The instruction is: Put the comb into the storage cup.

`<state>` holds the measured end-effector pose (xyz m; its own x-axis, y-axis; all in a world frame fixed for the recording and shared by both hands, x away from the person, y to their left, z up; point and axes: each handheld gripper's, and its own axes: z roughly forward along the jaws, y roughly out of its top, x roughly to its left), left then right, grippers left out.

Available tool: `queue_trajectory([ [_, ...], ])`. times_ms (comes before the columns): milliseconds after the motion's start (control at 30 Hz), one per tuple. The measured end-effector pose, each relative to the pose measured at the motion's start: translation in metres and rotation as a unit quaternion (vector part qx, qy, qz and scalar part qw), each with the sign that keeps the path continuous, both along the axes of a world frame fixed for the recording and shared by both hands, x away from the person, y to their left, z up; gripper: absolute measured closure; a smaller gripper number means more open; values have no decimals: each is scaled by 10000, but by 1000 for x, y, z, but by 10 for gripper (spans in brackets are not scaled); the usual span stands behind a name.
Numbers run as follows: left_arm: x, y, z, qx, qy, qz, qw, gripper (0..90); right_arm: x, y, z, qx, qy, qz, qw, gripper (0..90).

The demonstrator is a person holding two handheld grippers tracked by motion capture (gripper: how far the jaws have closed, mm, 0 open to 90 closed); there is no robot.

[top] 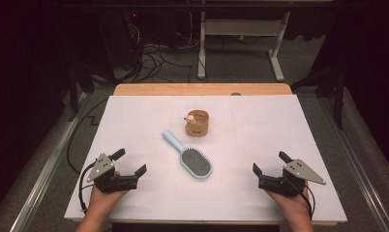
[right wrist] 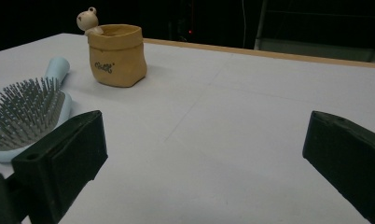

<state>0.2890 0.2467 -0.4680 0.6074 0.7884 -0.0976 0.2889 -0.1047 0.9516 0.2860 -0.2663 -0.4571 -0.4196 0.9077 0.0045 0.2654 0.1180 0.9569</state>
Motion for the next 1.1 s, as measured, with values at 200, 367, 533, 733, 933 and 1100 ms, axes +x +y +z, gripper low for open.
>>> queue_trajectory([
  [200, 0, -1, 0, 19, -59, 47, 10000, 0, -1, 0, 0, -10, -5, -15, 10000, 3],
  [367, 2, -1, 0, 59, -3, 13, 10000, 0, -2, -1, 1, -21, -13, -25, 10000, 3],
  [533, 2, -1, 0, 109, -8, 28, 9999, 0, -2, 0, 1, -87, 26, -20, 10000, 3],
  [733, 2, -2, 0, 163, -18, 28, 9999, 0, -2, 3, 2, -236, 125, 34, 9996, 3],
  [933, 2, -2, -1, 185, -62, 36, 9998, 0, -1, 6, 2, -344, 286, 54, 9990, 3],
  [1100, 2, -2, -1, 188, -58, 25, 9998, 0, 1, 7, 1, -425, 394, 59, 9983, 3],
])
